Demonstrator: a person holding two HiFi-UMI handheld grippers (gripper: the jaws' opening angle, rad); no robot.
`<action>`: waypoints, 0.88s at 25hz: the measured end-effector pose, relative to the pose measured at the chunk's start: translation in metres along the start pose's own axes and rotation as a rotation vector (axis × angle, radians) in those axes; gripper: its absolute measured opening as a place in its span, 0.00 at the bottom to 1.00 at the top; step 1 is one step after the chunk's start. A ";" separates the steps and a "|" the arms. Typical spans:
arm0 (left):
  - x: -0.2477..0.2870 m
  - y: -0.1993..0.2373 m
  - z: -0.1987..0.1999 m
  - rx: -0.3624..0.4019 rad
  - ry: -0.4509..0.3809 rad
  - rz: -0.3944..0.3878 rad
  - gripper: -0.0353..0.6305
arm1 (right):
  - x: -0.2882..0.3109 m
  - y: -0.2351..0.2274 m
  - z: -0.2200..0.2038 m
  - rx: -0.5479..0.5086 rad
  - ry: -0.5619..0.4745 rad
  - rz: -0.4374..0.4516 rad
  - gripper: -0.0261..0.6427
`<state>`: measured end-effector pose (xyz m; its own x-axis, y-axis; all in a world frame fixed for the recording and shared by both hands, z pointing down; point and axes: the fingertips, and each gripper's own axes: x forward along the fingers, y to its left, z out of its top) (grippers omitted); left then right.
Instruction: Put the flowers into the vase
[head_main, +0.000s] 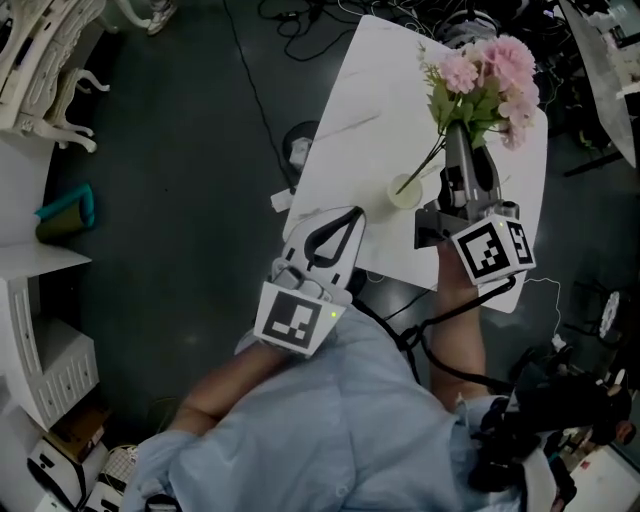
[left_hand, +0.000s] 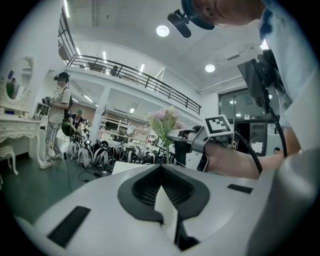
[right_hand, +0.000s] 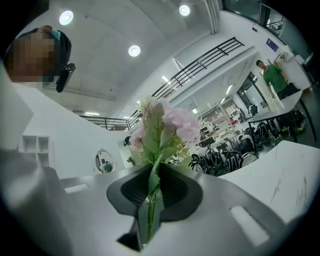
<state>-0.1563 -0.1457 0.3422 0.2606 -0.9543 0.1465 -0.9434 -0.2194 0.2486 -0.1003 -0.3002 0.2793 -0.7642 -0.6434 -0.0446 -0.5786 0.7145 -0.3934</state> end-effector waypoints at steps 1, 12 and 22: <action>0.000 0.003 -0.003 -0.004 0.006 0.000 0.06 | -0.002 0.001 -0.006 -0.004 0.000 -0.001 0.09; 0.001 0.013 -0.021 -0.020 0.051 -0.016 0.06 | -0.025 0.020 -0.055 -0.154 0.020 0.052 0.10; 0.020 0.004 -0.018 -0.031 0.082 -0.034 0.06 | -0.036 0.019 -0.067 -0.288 0.085 0.076 0.13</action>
<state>-0.1510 -0.1623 0.3629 0.3091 -0.9264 0.2151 -0.9274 -0.2436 0.2837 -0.1032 -0.2451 0.3349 -0.8225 -0.5685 0.0175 -0.5665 0.8160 -0.1151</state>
